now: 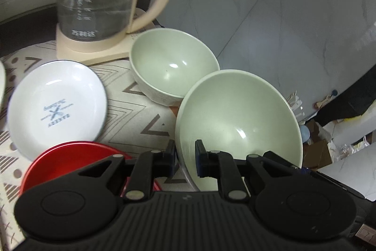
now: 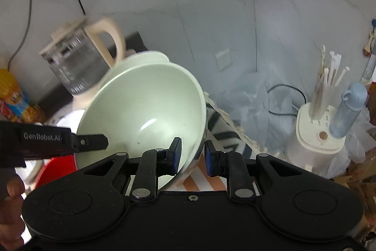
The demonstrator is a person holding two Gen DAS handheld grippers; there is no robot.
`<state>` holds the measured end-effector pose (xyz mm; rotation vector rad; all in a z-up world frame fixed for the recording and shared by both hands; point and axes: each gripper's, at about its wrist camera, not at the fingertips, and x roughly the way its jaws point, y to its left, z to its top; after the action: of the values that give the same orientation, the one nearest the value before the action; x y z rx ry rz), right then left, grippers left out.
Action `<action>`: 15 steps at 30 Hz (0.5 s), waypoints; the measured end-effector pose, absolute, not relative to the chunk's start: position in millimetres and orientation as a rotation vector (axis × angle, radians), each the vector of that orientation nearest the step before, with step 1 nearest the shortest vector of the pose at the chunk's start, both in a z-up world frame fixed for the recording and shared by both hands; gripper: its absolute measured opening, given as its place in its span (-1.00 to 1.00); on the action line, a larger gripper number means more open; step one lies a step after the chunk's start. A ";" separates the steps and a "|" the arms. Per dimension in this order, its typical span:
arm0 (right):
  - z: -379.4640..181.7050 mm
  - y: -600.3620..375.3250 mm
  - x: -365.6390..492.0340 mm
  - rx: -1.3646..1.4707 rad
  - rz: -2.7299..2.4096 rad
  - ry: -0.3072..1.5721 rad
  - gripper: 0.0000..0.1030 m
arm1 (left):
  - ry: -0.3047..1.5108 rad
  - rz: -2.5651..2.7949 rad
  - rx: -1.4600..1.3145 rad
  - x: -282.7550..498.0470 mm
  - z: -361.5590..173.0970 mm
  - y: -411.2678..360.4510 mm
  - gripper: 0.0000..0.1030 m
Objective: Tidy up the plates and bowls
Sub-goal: 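Close both grippers on the rim of the large pale green bowl, then lift the large green bowl with both grippers and lower it into the red bowl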
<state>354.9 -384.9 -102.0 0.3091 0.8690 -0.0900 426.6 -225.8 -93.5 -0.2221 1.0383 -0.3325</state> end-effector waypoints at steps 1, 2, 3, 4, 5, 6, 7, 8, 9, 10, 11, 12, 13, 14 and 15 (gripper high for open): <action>-98.0 -383.4 354.2 0.309 -0.087 0.861 -0.59 | 1.029 -0.326 -0.221 423.9 -90.7 -223.9 -0.71; -93.7 -380.9 353.1 0.305 -0.083 0.851 -0.59 | 1.020 -0.320 -0.220 421.3 -88.1 -222.2 -0.71; -90.0 -378.1 351.4 0.296 -0.077 0.842 -0.59 | 1.014 -0.315 -0.222 419.0 -86.1 -220.4 -0.71; -86.2 -375.3 350.1 0.282 -0.074 0.831 -0.59 | 1.011 -0.310 -0.226 416.6 -84.7 -218.9 -0.71; -82.1 -372.1 348.5 0.268 -0.070 0.818 -0.59 | 1.010 -0.305 -0.229 414.1 -82.6 -216.7 -0.71; -78.7 -370.2 347.4 0.258 -0.066 0.807 -0.59 | 1.008 -0.302 -0.232 411.1 -81.4 -214.3 -0.71; -75.7 -368.6 346.5 0.253 -0.061 0.798 -0.59 | 1.005 -0.298 -0.236 408.1 -80.1 -212.1 -0.71; -73.5 -367.2 345.2 0.251 -0.057 0.793 -0.59 | 1.003 -0.292 -0.241 405.3 -79.1 -209.7 -0.71; -71.7 -366.2 344.6 0.253 -0.052 0.789 -0.59 | 1.001 -0.287 -0.244 402.4 -78.7 -207.2 -0.71; -70.2 -365.1 343.7 0.254 -0.045 0.786 -0.59 | 0.999 -0.281 -0.248 399.7 -77.7 -204.8 -0.71; -69.4 -363.2 342.4 0.253 -0.039 0.782 -0.59 | 0.996 -0.273 -0.250 396.6 -76.8 -202.2 -0.71; -68.8 -360.6 340.8 0.250 -0.034 0.780 -0.59 | 0.993 -0.265 -0.251 393.8 -76.0 -199.7 -0.71; -68.5 -358.6 339.7 0.247 -0.028 0.779 -0.59 | 0.991 -0.259 -0.253 390.2 -75.2 -196.4 -0.71; -67.5 -354.6 337.4 0.244 -0.021 0.777 -0.59 | 0.987 -0.255 -0.256 387.1 -74.2 -193.2 -0.71; -67.2 -352.3 335.7 0.243 -0.015 0.776 -0.59 | 0.983 -0.252 -0.261 384.1 -73.0 -189.8 -0.71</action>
<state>335.7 -352.3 -67.2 0.2425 0.7760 -0.0155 384.1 -189.8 -73.0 -0.2615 0.9831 -0.2524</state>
